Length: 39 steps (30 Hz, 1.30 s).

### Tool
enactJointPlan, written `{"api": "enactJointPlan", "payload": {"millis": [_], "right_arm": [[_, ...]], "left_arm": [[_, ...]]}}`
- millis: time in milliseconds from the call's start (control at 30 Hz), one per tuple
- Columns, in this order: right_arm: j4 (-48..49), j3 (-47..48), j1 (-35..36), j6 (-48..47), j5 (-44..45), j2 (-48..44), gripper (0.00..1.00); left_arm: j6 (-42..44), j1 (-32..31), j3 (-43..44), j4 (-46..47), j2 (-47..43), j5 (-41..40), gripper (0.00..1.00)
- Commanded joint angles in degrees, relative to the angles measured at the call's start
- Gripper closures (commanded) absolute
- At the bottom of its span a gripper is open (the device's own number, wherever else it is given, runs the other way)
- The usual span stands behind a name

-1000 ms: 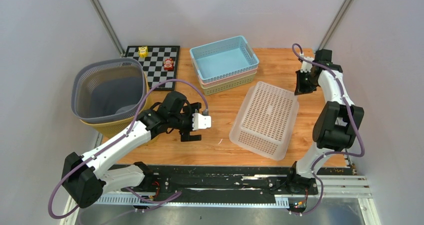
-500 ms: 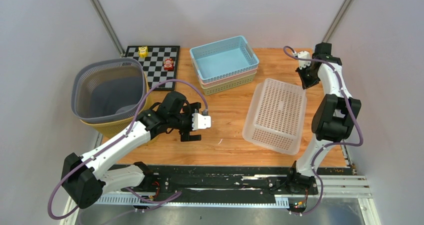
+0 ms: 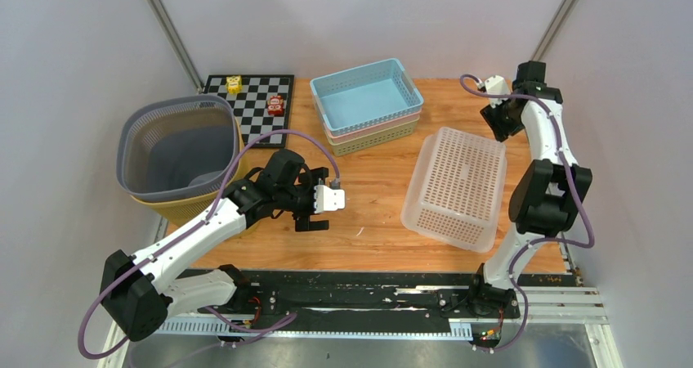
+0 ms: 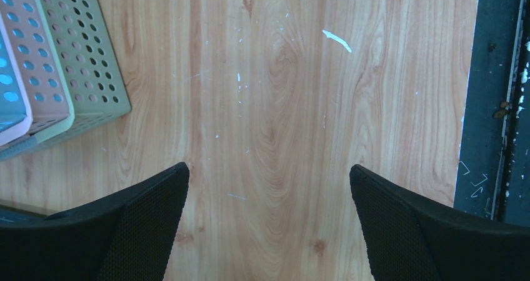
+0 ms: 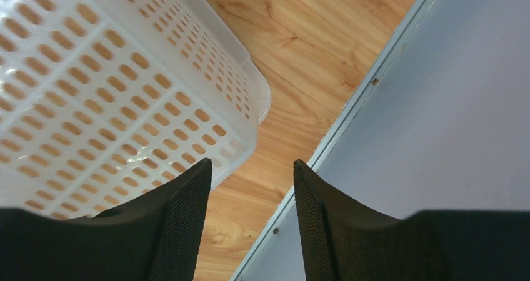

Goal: Turn the large container upside down
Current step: Move the container to the center of the board.

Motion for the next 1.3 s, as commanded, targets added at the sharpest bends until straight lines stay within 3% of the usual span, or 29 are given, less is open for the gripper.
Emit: {"api": "enactJointPlan", "payload": {"millis": [0,100,300,467,833,1267], "right_arm": [[-1.94,-0.66,4.99,2.66,-2.8,-9.86,0.44],[-0.49,-6.27,10.91,2.77,-1.98,-16.42,0.41],[6.66,-21.7,29.65,3.73,2.78,-28.39,0.37],[10.55,-28.15,41.08,7.23,6.52,-29.02,0.37],[16.91,-35.45,43.17,10.63,12.29,-22.82,0.4],[13.35,-48.78,43.09,11.09,10.79,-36.78,0.39]], "left_arm": [[-0.29,-0.41,-0.57,0.73,-0.49,0.16,0.0],[-0.36,-0.41,-0.48,0.71,-0.66,-0.09,0.0],[-0.53,-0.43,-0.73,0.92,-1.16,-0.73,0.0],[-0.47,-0.41,-0.91,0.95,-1.65,-1.09,0.0],[-0.09,-0.41,-1.3,1.06,-2.52,-0.62,0.0],[0.08,-0.41,-1.14,0.64,-2.56,0.19,0.0]]}}
